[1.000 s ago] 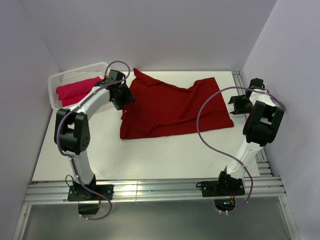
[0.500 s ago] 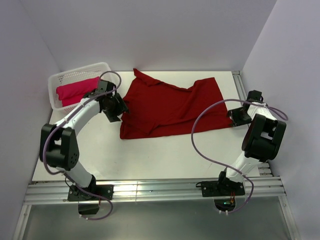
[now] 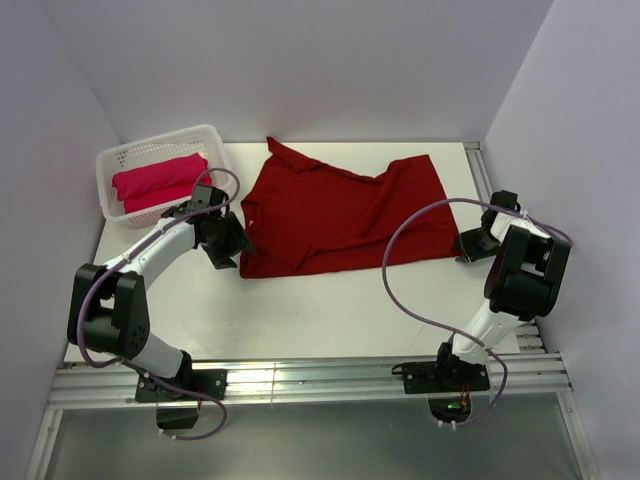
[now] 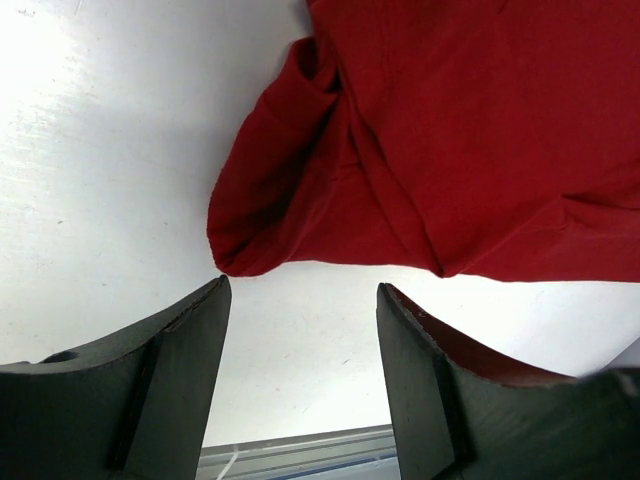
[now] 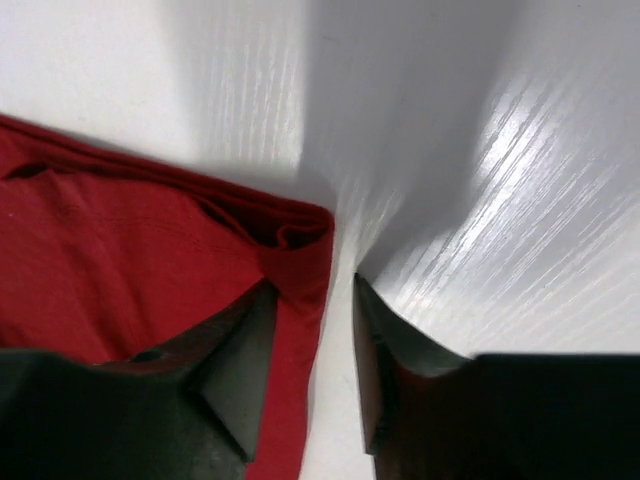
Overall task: Roll the t-shirts
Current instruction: Fold the tshirt
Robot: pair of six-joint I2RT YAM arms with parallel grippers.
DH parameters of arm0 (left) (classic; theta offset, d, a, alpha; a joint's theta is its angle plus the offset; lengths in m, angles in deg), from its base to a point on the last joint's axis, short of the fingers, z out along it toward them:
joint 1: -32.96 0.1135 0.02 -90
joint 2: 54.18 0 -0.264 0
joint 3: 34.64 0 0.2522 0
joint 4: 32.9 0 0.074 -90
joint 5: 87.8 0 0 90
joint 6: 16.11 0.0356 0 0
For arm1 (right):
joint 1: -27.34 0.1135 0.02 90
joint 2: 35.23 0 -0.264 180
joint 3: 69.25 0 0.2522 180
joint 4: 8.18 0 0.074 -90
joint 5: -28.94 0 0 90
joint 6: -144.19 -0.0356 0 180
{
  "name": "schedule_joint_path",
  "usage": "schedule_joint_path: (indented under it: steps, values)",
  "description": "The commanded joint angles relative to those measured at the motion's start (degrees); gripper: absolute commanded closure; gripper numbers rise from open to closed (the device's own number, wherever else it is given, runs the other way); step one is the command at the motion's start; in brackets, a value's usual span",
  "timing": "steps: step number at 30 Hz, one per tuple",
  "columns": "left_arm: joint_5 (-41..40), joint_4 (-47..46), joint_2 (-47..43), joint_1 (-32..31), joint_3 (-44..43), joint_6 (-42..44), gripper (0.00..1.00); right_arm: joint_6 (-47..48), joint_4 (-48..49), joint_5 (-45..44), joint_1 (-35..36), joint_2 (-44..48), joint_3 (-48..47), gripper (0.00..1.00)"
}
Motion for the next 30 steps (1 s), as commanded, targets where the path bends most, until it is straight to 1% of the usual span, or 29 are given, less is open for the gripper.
schedule_joint_path:
  steps: [1,2,4,5,7,10,13,18,22,26,29,30]
  values:
    - [1.2,-1.9,-2.5,-0.2,1.0,1.0,0.35,-0.4,0.8,-3.8,-0.2,-2.5,-2.4,0.6]
    - [1.3,-2.4,-2.5,-0.2,1.9,0.9,0.36,-0.3,0.4,-3.8,-0.2,-3.2,-2.6,0.7]
    - [1.5,-3.2,-2.7,-0.2,3.5,0.5,0.37,-0.3,-0.2,-3.8,-0.2,-3.0,-2.6,0.8]
    - [2.0,-4.3,-2.7,-0.2,4.2,0.3,0.37,-0.3,-0.2,-3.8,-0.2,-2.4,-2.4,0.81]
    - [2.7,-5.5,-3.0,-0.2,5.6,-0.4,0.38,-0.3,0.2,-5.1,-0.2,-1.8,-1.7,0.89]
    - [3.4,-7.1,-2.6,-0.2,7.2,-1.5,0.42,-0.4,-0.3,-4.8,-0.2,-1.7,-1.6,0.96]
    - [3.0,-7.8,-1.9,-0.7,8.4,-1.9,0.44,-0.5,-0.8,-4.6,-0.2,-1.8,-1.9,0.97]
    - [0.6,-9.0,-1.2,-1.2,9.4,-2.7,0.43,-0.4,-1.2,-4.4,-0.2,-1.4,-2.5,0.97]
    - [-1.6,-10.2,2.9,-1.2,9.0,-2.4,0.42,-0.3,-1.5,-4.2,-0.2,-1.3,-3.0,0.97]
    - [-6.4,-10.0,6.3,-1.3,7.5,-3.0,0.43,-0.3,-1.8,-4.1,-0.2,-0.9,-3.1,0.97]
    - [-8.2,-8.9,9.9,-1.4,4.8,-3.1,0.49,-0.4,-1.8,-4.1,-0.2,-0.6,-2.8,0.99]
    - [-10.0,-8.7,11.0,-1.4,3.7,-3.1,0.59,-0.4,-2.1,-4.1,-0.2,-0.4,-2.8,1.0]
